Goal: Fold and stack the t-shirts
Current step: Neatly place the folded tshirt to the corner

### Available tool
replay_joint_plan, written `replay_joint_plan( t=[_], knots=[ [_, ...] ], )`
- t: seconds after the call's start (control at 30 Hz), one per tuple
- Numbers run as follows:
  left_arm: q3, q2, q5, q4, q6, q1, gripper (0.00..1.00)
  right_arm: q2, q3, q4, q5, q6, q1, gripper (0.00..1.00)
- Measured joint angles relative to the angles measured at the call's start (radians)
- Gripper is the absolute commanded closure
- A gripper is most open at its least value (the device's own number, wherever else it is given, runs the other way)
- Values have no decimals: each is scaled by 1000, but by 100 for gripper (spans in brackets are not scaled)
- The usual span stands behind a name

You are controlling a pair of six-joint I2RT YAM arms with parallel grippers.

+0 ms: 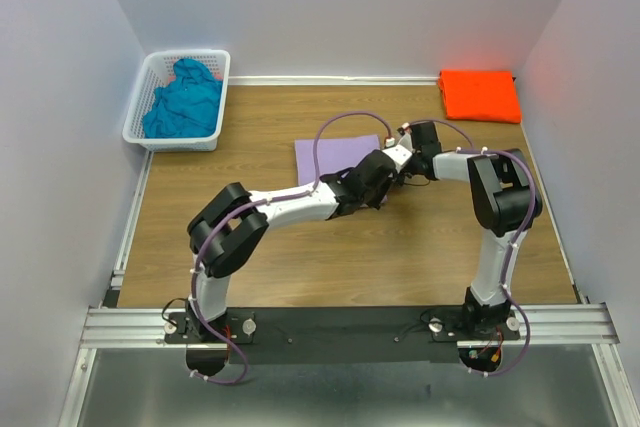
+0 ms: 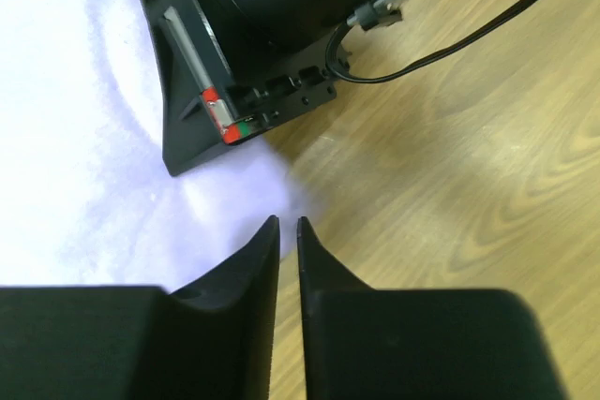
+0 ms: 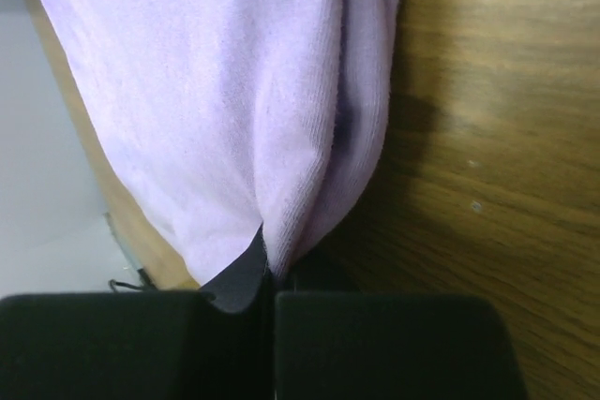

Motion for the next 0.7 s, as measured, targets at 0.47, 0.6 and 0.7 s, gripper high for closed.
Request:
replay_joint_plan(
  t=[0.47, 0.6, 0.7],
  knots=[
    [-140, -320, 59, -26, -31, 291, 50, 63, 302, -246, 211, -331, -48, 99],
    [-244, -423, 55, -35, -27, 422, 50, 119, 469, -338, 306, -436, -88, 99],
    [-315, -479, 53, -38, -26, 488, 50, 166, 584, -375, 376, -515, -116, 99]
  ],
)
